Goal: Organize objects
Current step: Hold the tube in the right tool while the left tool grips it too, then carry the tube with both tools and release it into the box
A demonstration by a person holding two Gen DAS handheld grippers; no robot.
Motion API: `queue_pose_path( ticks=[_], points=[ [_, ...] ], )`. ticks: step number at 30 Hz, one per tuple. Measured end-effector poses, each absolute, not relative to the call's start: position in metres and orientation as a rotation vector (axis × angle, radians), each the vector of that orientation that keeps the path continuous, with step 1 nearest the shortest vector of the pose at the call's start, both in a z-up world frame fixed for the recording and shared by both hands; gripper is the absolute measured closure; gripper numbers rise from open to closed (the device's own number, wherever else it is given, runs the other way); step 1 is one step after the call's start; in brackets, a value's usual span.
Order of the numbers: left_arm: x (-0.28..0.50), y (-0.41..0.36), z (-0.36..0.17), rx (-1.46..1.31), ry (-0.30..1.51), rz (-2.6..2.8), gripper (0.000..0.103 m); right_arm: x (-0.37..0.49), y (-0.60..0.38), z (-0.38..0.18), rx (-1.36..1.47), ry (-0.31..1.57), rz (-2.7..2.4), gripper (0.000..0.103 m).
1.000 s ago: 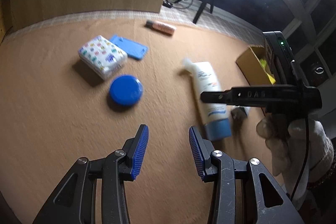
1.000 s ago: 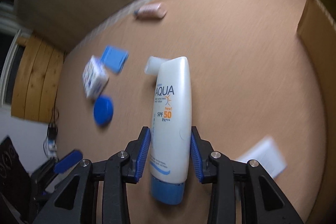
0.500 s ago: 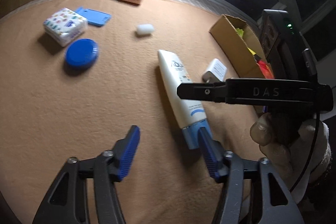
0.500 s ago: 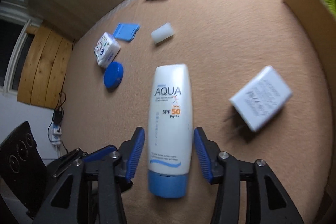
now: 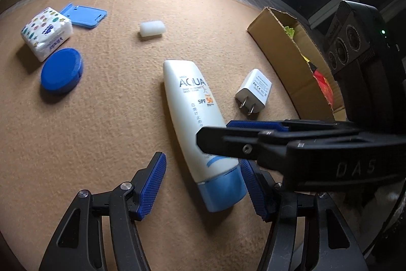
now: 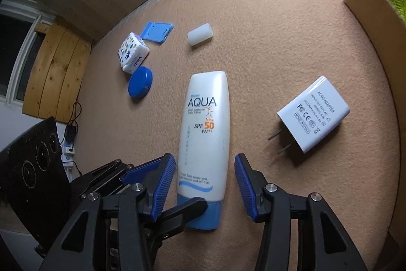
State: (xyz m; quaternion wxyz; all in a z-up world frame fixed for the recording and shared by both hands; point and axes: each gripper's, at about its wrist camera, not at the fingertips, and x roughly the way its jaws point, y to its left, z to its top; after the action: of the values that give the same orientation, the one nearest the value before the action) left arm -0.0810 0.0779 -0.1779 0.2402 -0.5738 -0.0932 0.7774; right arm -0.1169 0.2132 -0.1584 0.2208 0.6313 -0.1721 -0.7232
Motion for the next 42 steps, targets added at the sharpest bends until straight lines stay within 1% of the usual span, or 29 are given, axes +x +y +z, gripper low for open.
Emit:
queue_pose_path(
  ticks=[2, 4, 6, 9, 11, 16, 23, 31, 36, 42],
  points=[
    [-0.083, 0.080, -0.179, -1.573, -0.260, 2.124, 0.040, -0.117, 0.212, -0.161, 1.748, -0.474, -1.989, 0.057],
    [-0.084, 0.083, -0.180, -1.577, -0.261, 2.116, 0.047, -0.117, 0.209, -0.163, 1.747, -0.469, -1.972, 0.057],
    [-0.084, 0.085, -0.180, -1.580, -0.253, 2.109, 0.052, -0.116, 0.206, -0.164, 1.747, -0.460, -1.958, 0.057],
    [-0.083, 0.086, -0.180, -1.577, -0.245, 2.115, 0.051, -0.115, 0.205, -0.163, 1.740, -0.431, -1.976, 0.058],
    [-0.084, 0.086, -0.179, -1.578, -0.254, 2.121, 0.052, -0.114, 0.208, -0.161, 1.734, -0.438, -1.984, 0.063],
    [-0.085, 0.092, -0.166, -1.555, -0.255, 2.148, 0.057, -0.111, 0.220, -0.149, 1.691, -0.446, -2.010, 0.065],
    [-0.090, 0.122, -0.133, -1.474, -0.212, 2.174, 0.057, -0.112, 0.252, -0.116, 1.615, -0.466, -2.092, 0.065],
    [-0.104, 0.193, -0.101, -1.372, -0.150, 2.157, 0.057, -0.114, 0.316, -0.080, 1.551, -0.503, -2.212, 0.065],
    [-0.110, 0.240, -0.087, -1.328, -0.119, 2.127, 0.057, -0.113, 0.356, -0.069, 1.540, -0.526, -2.263, 0.065],
    [-0.121, 0.292, -0.086, -1.311, -0.088, 2.086, 0.057, -0.115, 0.399, -0.069, 1.548, -0.566, -2.312, 0.065]
  ],
)
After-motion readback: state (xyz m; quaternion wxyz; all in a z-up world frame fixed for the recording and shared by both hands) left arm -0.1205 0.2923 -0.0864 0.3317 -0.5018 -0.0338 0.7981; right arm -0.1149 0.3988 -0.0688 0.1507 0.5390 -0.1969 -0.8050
